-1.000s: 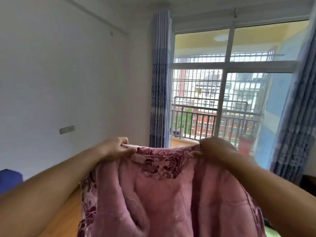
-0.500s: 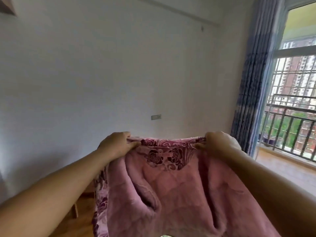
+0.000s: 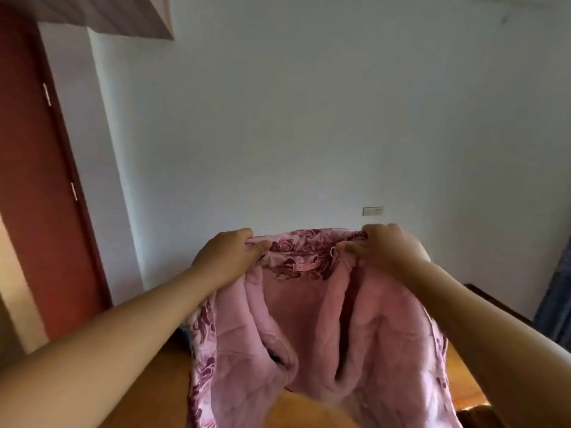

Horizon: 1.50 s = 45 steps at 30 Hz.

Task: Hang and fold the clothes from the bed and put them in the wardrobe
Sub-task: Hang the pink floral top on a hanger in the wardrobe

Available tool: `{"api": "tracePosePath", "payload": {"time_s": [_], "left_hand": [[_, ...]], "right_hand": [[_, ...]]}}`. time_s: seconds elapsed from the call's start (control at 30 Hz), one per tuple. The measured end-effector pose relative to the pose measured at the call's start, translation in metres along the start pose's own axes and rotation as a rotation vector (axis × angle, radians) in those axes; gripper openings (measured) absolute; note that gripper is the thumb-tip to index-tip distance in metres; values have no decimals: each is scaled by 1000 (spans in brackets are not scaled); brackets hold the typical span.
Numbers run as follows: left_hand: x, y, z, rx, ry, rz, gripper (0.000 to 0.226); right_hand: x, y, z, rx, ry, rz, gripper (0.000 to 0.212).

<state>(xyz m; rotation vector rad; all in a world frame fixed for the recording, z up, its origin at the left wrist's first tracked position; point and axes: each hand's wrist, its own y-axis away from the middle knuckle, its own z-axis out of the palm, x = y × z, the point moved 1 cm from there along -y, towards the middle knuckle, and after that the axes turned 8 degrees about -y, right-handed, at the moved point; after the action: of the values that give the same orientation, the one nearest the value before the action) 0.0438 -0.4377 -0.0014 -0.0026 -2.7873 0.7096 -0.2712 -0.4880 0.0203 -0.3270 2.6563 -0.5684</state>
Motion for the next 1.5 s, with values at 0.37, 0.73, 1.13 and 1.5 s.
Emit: {"api": "tracePosePath", "payload": {"time_s": [0.37,0.73,1.13,1.5], "left_hand": [[-99,63,-29,31,-60,-306,46],[-145,171,-118,104,-224,-559,53],[-111,291,-206,141,-514,-806,51],[-86,390,-316,228,-657,-1082,46]], "right_hand": [[-146,-46,95,-337,-188,-394,67],[-307,-32,127,-677,-296,-868,70],[-389,59,105,-901,-450,-1214,51],[-487,144,65,-751,-649,-1449,54]]}}
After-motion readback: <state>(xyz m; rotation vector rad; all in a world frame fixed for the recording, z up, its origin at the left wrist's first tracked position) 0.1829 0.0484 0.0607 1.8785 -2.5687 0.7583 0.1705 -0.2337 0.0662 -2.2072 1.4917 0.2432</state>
